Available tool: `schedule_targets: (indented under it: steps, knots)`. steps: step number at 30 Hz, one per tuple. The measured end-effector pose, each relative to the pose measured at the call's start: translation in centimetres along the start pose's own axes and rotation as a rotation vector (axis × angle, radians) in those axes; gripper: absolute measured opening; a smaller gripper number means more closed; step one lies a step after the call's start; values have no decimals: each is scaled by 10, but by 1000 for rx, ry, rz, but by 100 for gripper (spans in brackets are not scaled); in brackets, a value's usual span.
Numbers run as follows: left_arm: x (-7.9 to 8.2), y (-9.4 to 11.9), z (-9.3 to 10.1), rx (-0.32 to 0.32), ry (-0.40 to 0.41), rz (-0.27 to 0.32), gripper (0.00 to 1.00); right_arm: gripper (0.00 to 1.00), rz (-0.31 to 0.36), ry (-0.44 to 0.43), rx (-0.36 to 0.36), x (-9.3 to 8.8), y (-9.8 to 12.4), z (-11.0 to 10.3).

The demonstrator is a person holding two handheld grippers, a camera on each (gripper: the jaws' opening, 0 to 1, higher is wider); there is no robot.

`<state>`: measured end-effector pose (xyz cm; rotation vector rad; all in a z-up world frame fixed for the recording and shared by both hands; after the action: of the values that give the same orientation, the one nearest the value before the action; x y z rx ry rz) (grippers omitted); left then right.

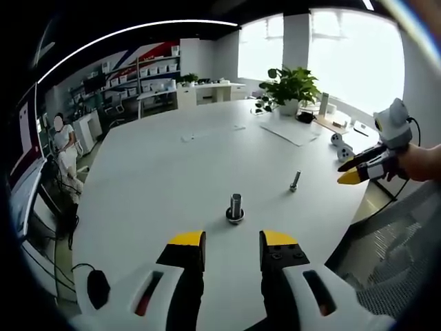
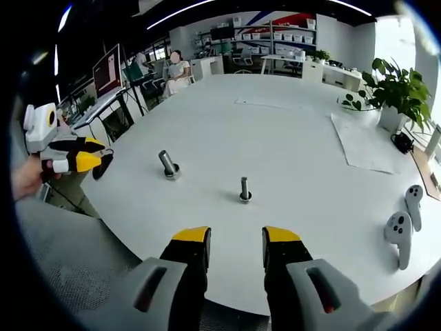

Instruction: Place the washer onto the threaded stud by aligning its center hole with the stud, sliding it down to the base, and recovering from edge contact or off-axis alignment until the washer reaches the visible bottom stop.

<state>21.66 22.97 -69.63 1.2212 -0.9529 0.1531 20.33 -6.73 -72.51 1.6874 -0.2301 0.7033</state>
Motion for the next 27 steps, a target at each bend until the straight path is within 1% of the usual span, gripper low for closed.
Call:
schedule_targets:
  steps: [17,21,27]
  knots:
    - [0,0,-1,0,2,-1,30,32,6,-5,-2,1,1,1]
    - [1,1,-1,3,4,4,30,32,18,-8,4,3,2,0]
    - [1,1,-2,8,9,9,30,32,17,-4,7,3,2,-1]
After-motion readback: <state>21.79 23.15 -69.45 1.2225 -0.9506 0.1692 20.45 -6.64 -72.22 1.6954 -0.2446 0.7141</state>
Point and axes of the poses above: the point that each gripper's makers call its tool centre point, and the gripper's own axes: y roughly backward along the fingers, z roughly to its right, x roughly out of its top, the point moved 6 cm from there along y, roughly backward along the fingers, and after that the axes turned 10 degrees about -z, right-handed, at the moved point
